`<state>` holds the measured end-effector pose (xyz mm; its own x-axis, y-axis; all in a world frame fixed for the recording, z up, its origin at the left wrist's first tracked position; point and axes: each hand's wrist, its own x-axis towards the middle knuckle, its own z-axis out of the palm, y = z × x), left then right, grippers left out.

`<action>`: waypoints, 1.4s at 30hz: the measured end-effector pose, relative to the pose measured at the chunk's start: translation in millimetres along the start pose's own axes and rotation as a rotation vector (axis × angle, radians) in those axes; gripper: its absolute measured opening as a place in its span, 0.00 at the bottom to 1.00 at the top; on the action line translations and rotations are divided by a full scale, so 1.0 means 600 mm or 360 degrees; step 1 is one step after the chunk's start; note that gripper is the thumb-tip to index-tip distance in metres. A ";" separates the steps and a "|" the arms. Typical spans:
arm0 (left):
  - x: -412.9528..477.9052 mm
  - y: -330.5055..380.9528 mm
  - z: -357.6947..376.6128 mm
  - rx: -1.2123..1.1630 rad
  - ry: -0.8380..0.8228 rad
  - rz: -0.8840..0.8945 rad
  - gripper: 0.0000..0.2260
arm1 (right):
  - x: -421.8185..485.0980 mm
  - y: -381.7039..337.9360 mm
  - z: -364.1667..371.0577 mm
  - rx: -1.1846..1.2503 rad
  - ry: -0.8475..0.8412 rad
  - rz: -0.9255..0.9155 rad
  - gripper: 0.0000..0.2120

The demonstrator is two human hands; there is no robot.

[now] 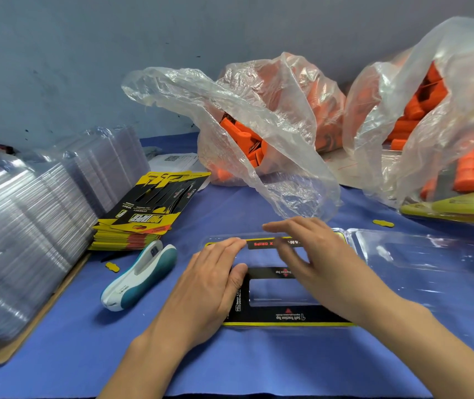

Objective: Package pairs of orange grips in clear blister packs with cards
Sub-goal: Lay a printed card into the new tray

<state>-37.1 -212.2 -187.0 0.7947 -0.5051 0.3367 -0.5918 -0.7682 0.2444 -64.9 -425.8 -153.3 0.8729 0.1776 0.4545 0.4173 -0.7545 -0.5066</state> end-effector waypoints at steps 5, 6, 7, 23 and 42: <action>0.000 -0.001 0.000 0.0013 -0.0011 -0.0012 0.24 | -0.011 0.043 -0.042 -0.0135 0.0197 0.0206 0.11; 0.000 0.000 0.000 0.0016 -0.0012 -0.0008 0.25 | -0.014 0.053 -0.049 -0.0105 0.0206 0.0267 0.11; 0.001 -0.001 0.000 0.0018 -0.0014 -0.0006 0.26 | -0.017 0.060 -0.055 -0.0064 0.0224 0.0313 0.12; 0.001 0.003 0.001 -0.0021 0.0023 -0.0002 0.26 | -0.038 0.080 -0.078 0.0323 0.0095 0.0283 0.11; 0.004 0.001 -0.020 -0.0214 0.0392 0.0014 0.20 | -0.028 0.089 -0.086 0.0302 0.0221 0.0188 0.13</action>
<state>-36.9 -209.2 -175.2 0.7425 -0.3878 0.5462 -0.6239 -0.6970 0.3533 -70.6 -501.5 -150.2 0.8807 -0.0033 0.4736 0.3657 -0.6304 -0.6847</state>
